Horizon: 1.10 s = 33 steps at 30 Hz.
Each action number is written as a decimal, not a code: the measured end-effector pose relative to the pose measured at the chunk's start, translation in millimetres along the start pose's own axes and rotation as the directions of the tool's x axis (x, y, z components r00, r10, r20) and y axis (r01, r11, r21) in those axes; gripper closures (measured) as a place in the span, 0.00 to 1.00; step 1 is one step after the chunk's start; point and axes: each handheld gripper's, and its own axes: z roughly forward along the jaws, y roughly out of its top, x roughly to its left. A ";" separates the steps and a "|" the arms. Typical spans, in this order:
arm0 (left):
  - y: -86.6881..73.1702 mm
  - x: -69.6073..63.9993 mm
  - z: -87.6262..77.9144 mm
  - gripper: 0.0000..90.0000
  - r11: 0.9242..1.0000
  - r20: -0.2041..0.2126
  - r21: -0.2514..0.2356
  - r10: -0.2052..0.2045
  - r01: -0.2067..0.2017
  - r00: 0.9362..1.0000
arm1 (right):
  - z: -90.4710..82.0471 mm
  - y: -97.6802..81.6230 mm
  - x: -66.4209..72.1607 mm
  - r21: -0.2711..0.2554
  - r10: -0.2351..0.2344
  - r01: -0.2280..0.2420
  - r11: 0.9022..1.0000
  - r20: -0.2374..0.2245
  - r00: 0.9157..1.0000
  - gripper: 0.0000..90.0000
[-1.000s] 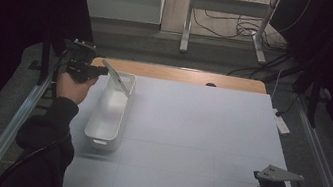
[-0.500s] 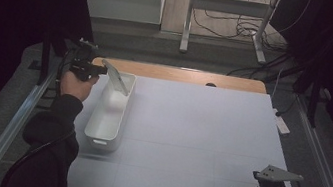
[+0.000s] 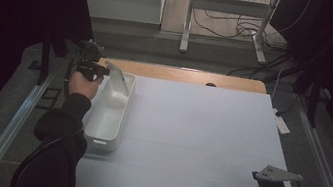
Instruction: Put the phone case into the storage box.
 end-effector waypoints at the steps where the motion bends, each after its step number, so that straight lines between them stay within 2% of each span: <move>1: 0.3 -0.2 1.6 0.98 1.000 -0.005 0.004 0.000 0.000 1.000 | 0.0 0.0 0.1 0.000 0.000 0.000 1.000 -0.001 1.000 0.00; 19: -0.1 -4.0 26.5 0.98 0.998 -0.062 0.052 -0.020 0.023 0.998 | 0.6 0.2 1.0 0.009 -0.007 0.007 1.000 -0.006 1.000 0.01; 24: 0.6 -5.3 31.2 0.98 0.998 -0.074 0.064 -0.011 0.016 0.997 | 0.6 0.1 0.9 0.011 -0.010 0.010 1.000 -0.007 1.000 0.01; 33: 4.8 -7.9 42.9 0.98 0.998 -0.088 0.056 -0.021 0.026 0.996 | 0.6 -0.1 1.1 0.015 -0.014 0.014 1.000 -0.011 1.000 0.01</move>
